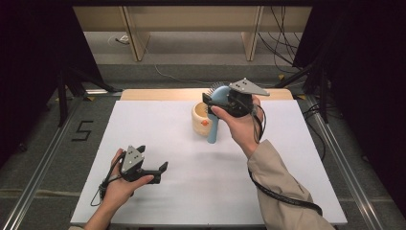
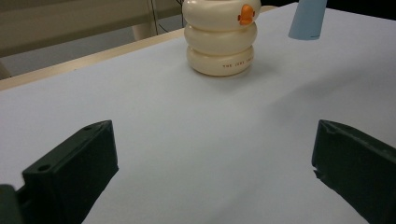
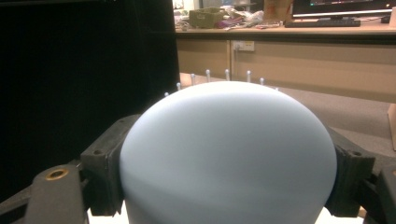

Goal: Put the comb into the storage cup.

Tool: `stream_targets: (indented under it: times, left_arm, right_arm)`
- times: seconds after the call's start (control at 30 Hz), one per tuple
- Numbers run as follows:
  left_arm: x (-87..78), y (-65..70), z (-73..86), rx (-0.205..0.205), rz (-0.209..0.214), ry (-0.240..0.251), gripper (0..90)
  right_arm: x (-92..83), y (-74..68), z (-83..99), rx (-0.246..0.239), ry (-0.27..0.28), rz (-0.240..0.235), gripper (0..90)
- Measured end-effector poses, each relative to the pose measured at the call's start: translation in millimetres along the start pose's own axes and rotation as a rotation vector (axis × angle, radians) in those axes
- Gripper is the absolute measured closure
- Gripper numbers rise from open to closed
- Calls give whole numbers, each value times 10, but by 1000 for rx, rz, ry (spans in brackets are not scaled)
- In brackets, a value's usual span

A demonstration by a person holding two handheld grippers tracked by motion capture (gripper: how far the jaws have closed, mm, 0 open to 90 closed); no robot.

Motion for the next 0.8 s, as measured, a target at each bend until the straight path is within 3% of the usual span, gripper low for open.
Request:
stream_targets:
  times: [0.8]
  left_arm:
    - [8,-1,11,-5,-6,-4,0]
  right_arm:
    - [30,40,-106,-8,45,20,203]
Point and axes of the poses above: each handheld gripper's, and its own axes: x roughly forward along the jaws, z roughly out of its underside, y roughly to its right, the point moved 1 cm from there along x, roughly forward along the jaws, and after that the axes turned 14 degrees about y, right-handed, at the moved point
